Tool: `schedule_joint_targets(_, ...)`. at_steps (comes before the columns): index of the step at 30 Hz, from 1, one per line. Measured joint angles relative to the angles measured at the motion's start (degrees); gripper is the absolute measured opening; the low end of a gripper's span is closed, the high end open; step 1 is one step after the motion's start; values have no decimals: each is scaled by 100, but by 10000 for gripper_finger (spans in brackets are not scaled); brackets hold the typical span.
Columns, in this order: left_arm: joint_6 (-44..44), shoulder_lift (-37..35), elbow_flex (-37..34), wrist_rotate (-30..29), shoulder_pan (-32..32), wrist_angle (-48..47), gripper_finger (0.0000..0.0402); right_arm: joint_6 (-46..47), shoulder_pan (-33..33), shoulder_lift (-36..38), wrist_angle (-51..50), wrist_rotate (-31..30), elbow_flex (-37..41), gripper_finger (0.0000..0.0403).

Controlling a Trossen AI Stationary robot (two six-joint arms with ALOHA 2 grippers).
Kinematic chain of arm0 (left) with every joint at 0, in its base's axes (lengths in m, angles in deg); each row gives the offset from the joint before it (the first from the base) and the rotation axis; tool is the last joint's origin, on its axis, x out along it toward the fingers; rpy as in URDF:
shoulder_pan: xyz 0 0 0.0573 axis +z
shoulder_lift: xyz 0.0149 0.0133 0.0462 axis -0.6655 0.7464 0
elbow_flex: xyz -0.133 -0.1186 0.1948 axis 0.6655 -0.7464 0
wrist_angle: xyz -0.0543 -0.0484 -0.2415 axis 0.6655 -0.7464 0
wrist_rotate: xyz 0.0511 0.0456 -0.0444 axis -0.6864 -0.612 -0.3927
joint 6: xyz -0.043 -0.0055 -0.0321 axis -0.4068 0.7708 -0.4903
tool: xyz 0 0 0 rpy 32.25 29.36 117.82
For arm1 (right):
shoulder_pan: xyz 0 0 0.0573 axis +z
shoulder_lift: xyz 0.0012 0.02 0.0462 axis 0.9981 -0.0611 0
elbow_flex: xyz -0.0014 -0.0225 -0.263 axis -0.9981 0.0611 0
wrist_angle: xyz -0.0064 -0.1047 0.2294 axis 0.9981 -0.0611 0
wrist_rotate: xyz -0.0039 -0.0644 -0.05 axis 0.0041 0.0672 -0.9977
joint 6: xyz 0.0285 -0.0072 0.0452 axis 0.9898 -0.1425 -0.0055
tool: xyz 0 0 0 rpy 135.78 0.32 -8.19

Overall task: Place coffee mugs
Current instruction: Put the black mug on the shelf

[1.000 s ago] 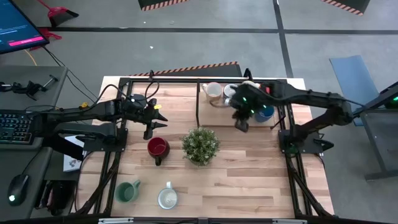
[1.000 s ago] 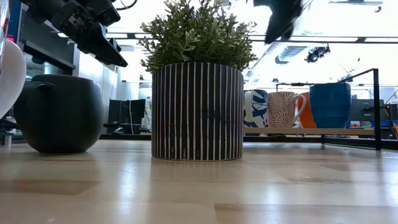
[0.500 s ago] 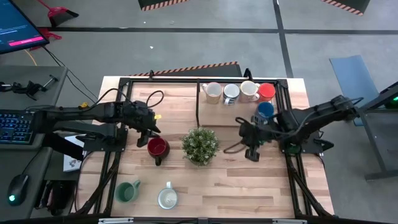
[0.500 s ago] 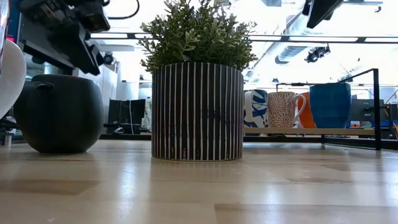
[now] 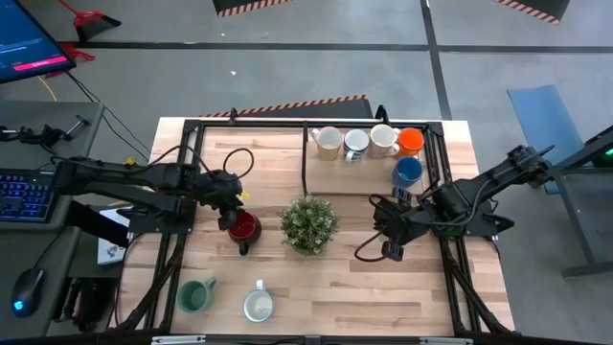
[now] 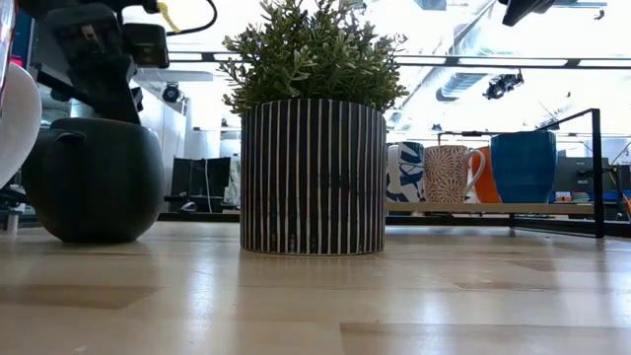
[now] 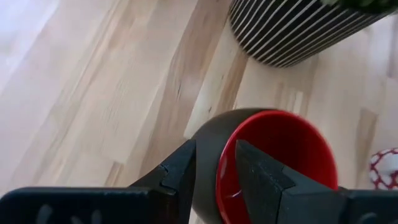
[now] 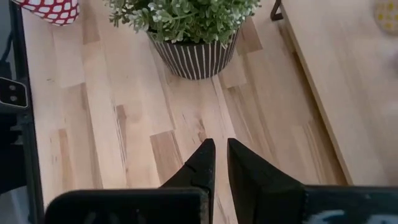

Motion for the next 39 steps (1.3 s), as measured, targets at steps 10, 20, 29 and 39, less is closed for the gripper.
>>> schedule_joint_targets(10,-329,728,4,-70,-254,-180,104,-15,130,-4,7,-142,0,21)
schedule_joint_targets(20,-513,1227,4,23,-395,-59,104,-114,128,-4,14,-195,0,21)
schedule_joint_targets(29,-528,1252,-9,185,-395,-101,34,-157,128,-4,13,-334,0,21)
schedule_joint_targets(39,-353,1245,570,190,-395,-223,7,-157,128,-4,-68,-330,0,21)
